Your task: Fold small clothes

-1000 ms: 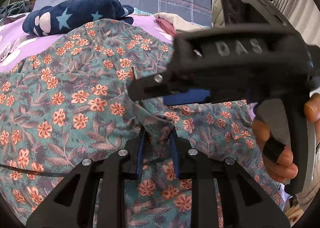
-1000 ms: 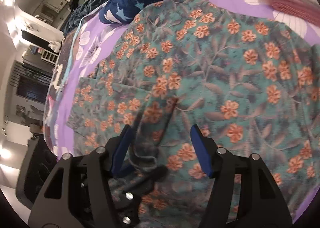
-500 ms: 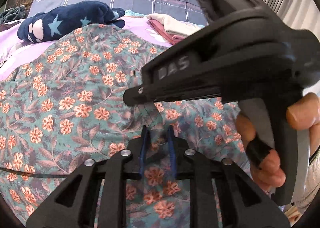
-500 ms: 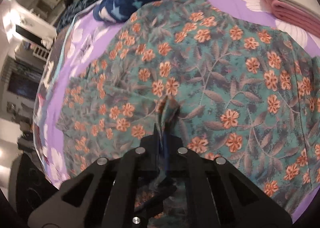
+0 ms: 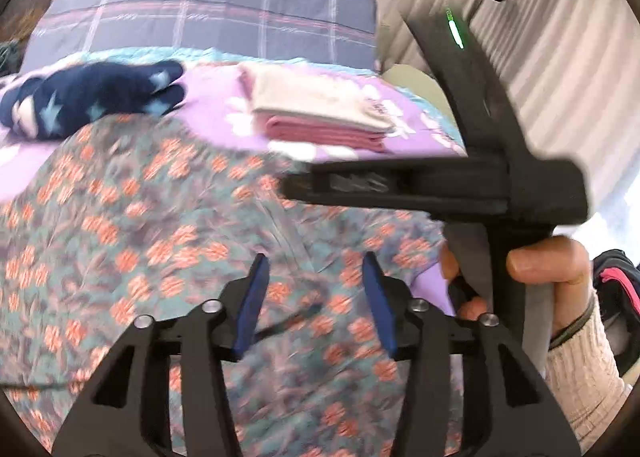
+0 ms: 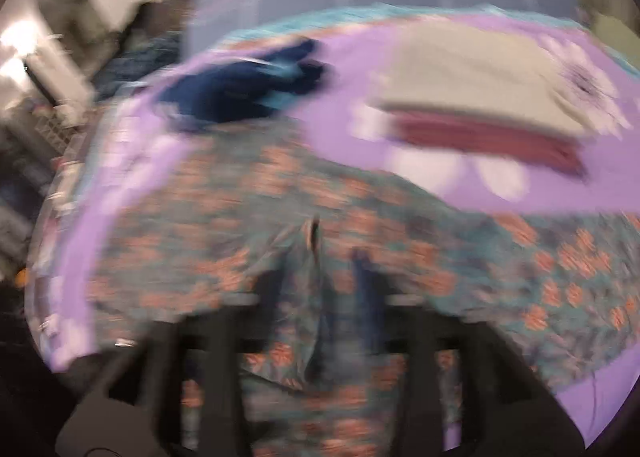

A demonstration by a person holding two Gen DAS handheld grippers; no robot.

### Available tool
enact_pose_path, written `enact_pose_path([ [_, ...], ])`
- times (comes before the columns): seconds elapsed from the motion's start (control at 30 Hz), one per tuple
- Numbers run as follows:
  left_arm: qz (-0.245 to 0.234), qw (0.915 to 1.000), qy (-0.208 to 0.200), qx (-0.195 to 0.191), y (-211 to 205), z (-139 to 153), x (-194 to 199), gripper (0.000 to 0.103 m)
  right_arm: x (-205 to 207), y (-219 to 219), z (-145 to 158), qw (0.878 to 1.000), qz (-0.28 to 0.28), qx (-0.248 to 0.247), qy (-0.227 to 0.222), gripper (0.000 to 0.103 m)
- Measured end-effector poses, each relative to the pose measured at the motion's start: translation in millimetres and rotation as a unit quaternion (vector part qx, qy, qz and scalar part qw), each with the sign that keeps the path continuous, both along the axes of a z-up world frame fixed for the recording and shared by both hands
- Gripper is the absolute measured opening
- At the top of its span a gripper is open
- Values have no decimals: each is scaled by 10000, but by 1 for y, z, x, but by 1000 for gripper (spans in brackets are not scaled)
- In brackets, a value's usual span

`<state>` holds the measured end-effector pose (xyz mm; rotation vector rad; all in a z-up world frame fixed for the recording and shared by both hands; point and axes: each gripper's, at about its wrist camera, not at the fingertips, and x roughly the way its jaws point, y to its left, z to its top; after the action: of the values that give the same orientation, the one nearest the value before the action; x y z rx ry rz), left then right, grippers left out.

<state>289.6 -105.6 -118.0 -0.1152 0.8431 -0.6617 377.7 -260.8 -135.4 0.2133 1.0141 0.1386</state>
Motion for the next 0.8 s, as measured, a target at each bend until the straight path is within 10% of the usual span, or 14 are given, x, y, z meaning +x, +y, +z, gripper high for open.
enact_pose_path([
  [0.2, 1098, 9922, -231, 549, 99, -10, -27, 63, -31, -13, -24, 9993, 234, 284, 104, 46],
  [0.5, 3043, 9475, -32, 981, 261, -19, -58, 72, -46, 19, -38, 9975, 528, 345, 329, 46],
  [0.63, 2983, 9460, 298, 1236, 270, -42, -45, 72, -42, 30, -35, 9986, 402, 149, 306, 5],
  [0.8, 3120, 9422, 375, 1162, 279, -48, -45, 39, -56, 27, -14, 9960, -24, -891, -18, 9],
])
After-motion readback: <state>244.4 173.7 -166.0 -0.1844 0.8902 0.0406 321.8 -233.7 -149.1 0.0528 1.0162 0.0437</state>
